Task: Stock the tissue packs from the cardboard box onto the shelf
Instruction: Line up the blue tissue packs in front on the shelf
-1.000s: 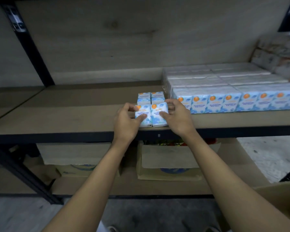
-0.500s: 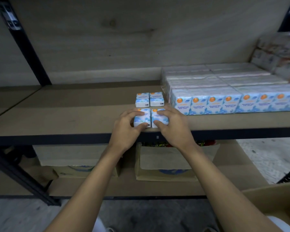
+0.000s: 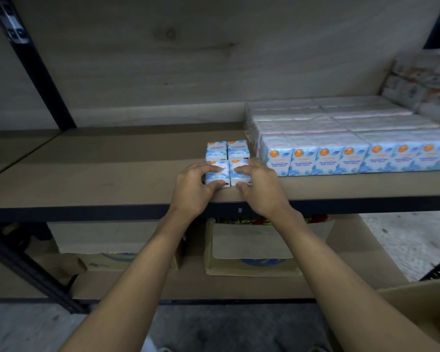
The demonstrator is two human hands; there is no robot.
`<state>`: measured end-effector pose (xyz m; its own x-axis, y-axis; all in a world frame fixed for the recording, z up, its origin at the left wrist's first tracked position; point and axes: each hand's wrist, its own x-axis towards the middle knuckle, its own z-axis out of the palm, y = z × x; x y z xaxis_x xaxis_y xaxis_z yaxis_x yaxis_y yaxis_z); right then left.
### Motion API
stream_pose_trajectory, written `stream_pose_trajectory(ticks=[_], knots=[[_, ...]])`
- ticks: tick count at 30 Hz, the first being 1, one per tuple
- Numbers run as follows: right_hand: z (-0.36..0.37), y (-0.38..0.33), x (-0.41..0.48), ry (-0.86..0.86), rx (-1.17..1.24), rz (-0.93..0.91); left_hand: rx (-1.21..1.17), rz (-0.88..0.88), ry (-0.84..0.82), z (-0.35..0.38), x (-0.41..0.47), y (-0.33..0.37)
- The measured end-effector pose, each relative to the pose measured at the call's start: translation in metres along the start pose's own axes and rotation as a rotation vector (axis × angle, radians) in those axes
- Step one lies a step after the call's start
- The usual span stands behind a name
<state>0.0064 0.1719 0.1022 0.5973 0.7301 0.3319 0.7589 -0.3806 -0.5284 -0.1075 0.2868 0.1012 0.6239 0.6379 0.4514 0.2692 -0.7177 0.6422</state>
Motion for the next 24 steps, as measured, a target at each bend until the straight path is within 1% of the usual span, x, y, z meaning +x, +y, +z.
stream_pose_trajectory(ticks=[5, 18, 24], knots=[[-0.001, 0.000, 0.009, -0.006, -0.011, -0.017, -0.006, -0.010, -0.002, 0.003, 0.009, -0.003], [0.000, 0.004, 0.022, -0.015, 0.020, 0.016, -0.010, -0.025, -0.041, 0.004, 0.021, -0.005], [-0.002, 0.003, 0.023, -0.002, 0.021, -0.008, 0.009, -0.011, -0.022, 0.005, 0.020, -0.003]])
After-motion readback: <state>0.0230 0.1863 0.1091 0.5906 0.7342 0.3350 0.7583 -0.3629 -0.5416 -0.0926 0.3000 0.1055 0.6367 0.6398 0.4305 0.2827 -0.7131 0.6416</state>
